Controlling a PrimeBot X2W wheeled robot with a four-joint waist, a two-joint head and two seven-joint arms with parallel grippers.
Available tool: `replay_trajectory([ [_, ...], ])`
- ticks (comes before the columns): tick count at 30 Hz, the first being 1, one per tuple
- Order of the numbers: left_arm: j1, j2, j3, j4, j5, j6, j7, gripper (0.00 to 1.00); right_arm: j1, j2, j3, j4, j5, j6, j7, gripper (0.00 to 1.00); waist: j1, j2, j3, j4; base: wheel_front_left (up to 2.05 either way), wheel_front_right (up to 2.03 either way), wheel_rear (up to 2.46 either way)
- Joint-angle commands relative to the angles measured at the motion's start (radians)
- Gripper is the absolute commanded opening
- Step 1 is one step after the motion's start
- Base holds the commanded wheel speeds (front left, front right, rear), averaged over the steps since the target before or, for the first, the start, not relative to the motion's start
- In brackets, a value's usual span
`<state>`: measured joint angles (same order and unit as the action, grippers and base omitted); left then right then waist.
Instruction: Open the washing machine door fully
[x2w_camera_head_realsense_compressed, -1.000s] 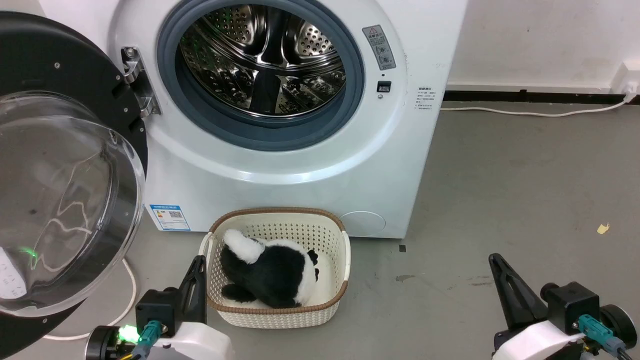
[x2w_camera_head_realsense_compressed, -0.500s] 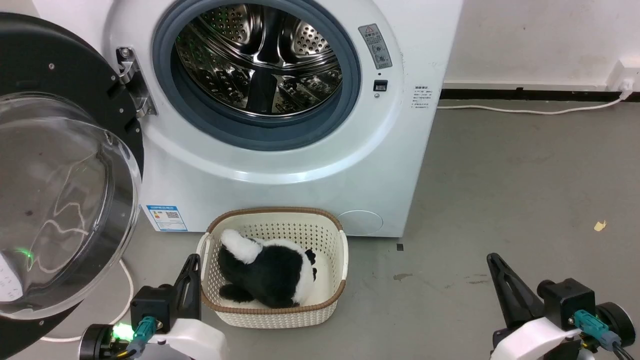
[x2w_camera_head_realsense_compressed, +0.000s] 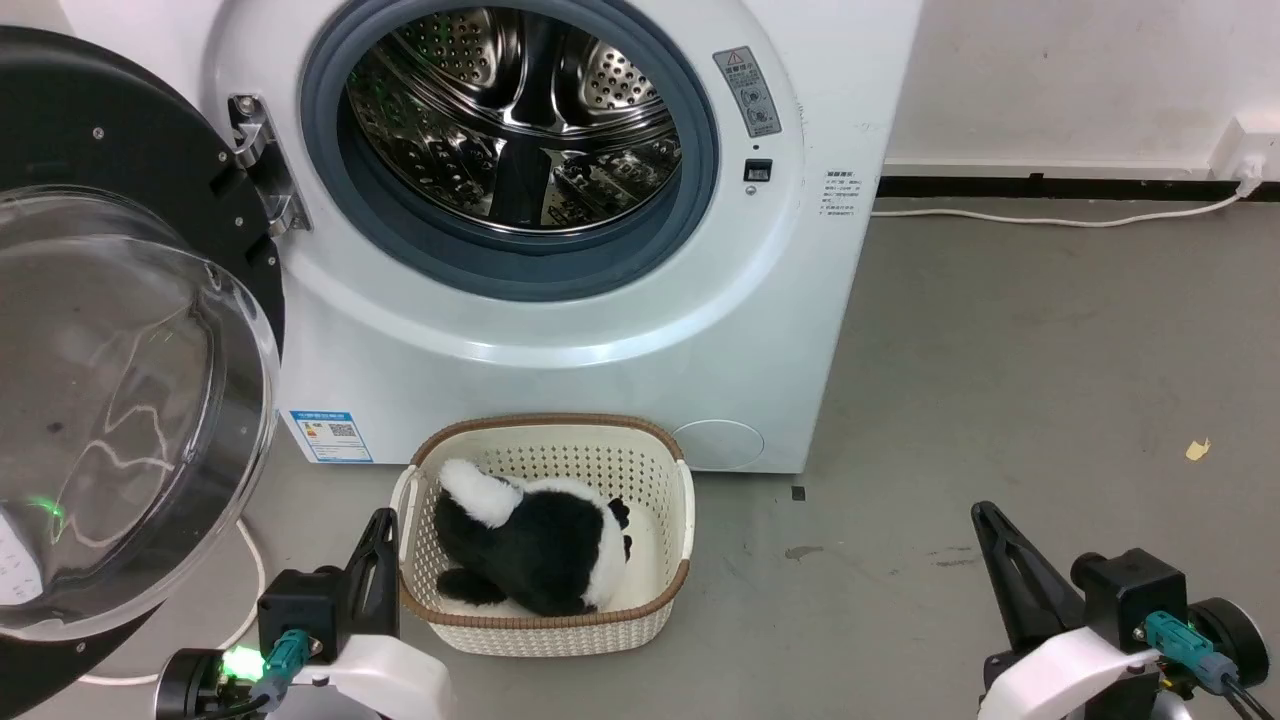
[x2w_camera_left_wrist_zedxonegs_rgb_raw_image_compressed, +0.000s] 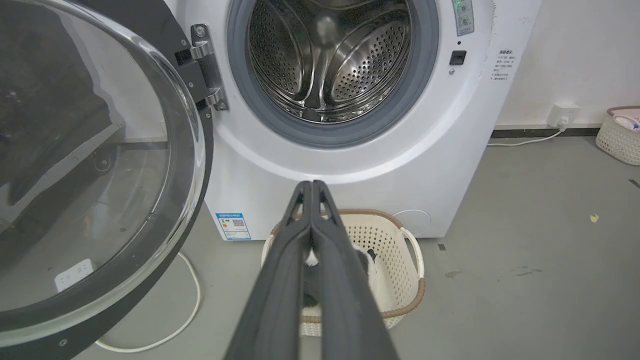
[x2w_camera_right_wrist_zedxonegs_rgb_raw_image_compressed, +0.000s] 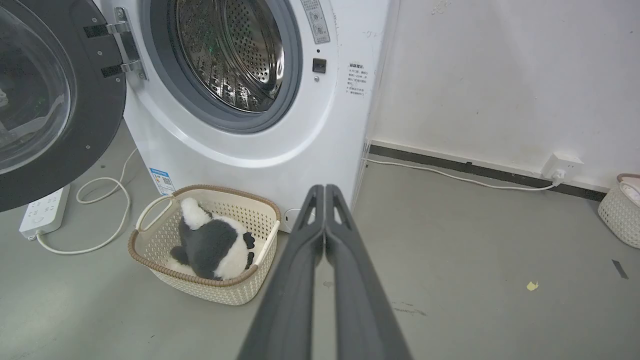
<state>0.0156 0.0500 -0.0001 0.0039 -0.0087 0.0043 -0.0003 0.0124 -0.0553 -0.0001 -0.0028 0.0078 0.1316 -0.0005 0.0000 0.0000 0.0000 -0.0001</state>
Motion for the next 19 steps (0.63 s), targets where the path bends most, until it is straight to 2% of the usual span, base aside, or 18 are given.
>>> replay_trajectory([
  [1, -0.016, 0.0, 0.0, -0.004, 0.009, -0.004, 0.0, 0.0, -0.012, 0.005, 0.0, 0.003, -0.008, -0.001, 0.0, 0.0, 0.0, 0.0, 0.0, 0.0, 0.0, 0.0, 0.0],
  [19, -0.016, 0.0, 0.0, -0.004, 0.009, -0.004, 0.0, 0.0, -0.012, 0.005, 0.0, 0.003, -0.008, -0.001, 0.0, 0.0, 0.0, 0.0, 0.0, 0.0, 0.0, 0.0, 0.0],
])
